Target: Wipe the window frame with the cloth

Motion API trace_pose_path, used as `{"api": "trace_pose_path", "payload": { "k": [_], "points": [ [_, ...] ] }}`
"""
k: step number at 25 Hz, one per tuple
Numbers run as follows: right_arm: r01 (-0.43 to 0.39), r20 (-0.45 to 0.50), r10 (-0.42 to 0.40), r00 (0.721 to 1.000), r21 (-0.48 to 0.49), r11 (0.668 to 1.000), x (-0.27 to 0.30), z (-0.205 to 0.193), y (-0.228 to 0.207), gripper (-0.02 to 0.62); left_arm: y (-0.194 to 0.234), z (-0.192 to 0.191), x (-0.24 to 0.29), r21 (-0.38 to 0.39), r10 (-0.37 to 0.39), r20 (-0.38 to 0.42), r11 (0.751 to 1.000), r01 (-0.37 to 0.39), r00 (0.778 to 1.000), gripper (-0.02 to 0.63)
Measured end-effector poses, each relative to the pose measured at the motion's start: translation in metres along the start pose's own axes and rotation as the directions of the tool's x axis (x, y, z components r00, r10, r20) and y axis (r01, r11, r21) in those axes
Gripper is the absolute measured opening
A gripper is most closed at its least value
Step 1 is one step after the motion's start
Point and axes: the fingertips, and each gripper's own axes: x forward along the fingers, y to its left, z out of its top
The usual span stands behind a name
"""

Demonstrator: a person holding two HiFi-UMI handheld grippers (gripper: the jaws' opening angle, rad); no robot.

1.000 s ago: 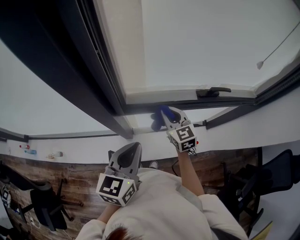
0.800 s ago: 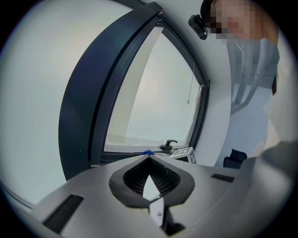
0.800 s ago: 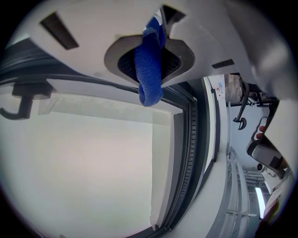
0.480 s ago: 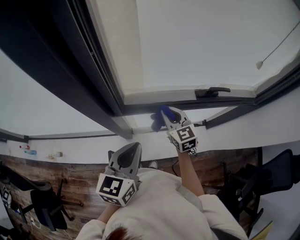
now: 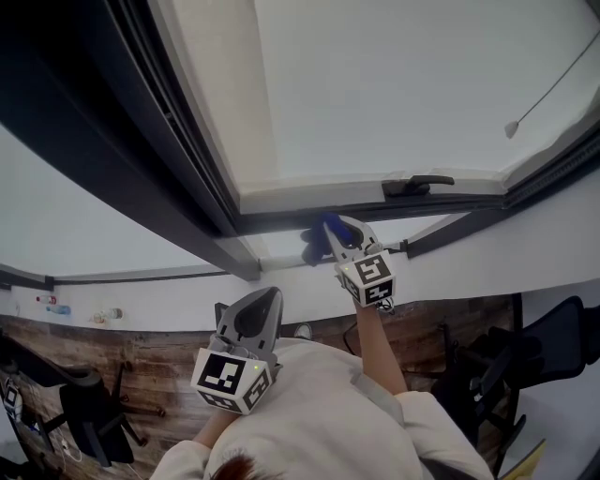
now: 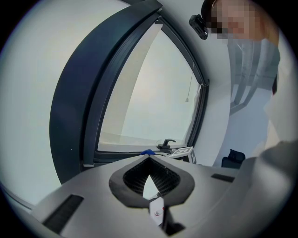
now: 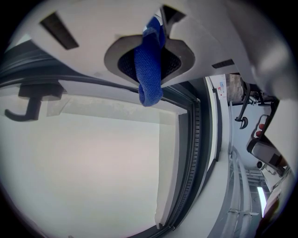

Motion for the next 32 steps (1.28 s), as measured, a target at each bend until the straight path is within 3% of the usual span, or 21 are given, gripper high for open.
{"api": "trace_pose_path", "payload": {
  "k": [24,32],
  "points": [
    [0.151,-0.048,-0.149,0.988,0.039,0.988,-0.024,-0.011,-0.045,0.051,-0.004,0.007,0.001,0.011,-0.083,0.021,0.997,0.083,0.996,0.005],
    [0.206,-0.044,-0.203,0.978,0.076,0.976,-0.036,-0.015,-0.065,0.051,0.0,0.008,-0.002,0.008,-0.077,0.021,0.997,0.077,0.997,0.006]
  ]
}}
